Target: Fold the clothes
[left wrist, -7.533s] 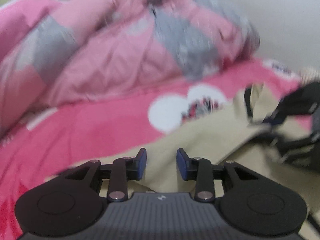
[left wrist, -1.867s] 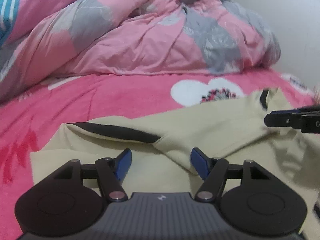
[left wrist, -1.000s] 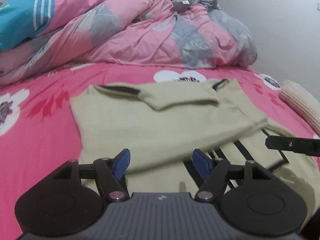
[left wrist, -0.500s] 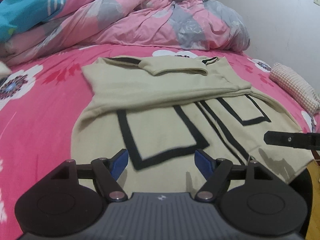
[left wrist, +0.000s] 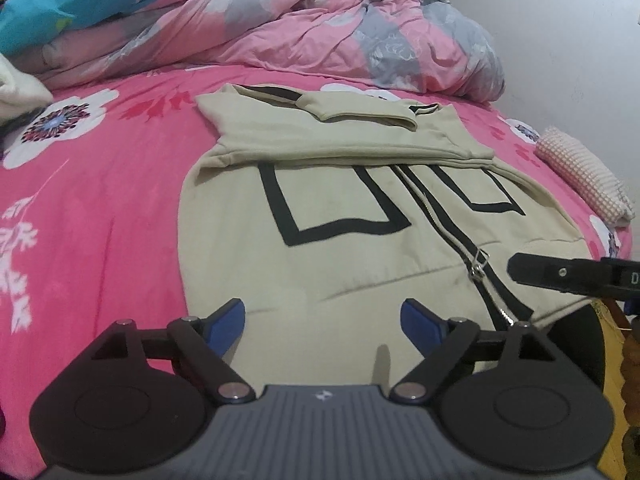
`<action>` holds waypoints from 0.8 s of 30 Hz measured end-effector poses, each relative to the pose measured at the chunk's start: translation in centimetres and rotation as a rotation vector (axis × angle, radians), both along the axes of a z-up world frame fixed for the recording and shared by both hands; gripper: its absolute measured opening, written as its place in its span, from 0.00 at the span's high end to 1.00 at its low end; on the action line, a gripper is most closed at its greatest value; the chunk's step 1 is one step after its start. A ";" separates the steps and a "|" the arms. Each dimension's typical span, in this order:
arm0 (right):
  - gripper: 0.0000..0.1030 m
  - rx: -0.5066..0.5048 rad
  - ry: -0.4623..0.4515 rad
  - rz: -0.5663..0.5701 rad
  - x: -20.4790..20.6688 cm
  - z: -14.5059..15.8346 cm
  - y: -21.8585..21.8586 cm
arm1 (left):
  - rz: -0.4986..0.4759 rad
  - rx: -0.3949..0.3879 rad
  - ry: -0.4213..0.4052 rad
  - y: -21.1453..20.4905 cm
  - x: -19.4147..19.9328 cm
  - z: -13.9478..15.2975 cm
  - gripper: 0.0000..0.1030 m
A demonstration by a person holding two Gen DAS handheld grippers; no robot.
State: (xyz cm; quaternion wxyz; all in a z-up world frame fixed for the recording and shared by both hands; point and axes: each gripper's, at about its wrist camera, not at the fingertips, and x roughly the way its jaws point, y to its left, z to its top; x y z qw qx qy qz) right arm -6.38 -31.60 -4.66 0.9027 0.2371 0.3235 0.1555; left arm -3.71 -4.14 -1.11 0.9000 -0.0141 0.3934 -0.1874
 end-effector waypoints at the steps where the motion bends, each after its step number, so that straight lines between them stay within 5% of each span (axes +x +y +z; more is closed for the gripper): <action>1: 0.55 0.000 0.003 0.005 -0.2 -0.1 0.3 | 0.002 -0.002 0.000 0.2 -0.3 -0.1 0.13; 16: 0.35 -0.010 0.042 0.079 -0.9 -0.5 3.6 | 0.094 0.029 0.034 3.8 -4.0 -1.0 0.01; 24: 0.20 0.072 0.055 0.150 -0.9 -0.8 4.9 | 0.136 0.053 0.096 3.9 -3.6 -1.9 0.00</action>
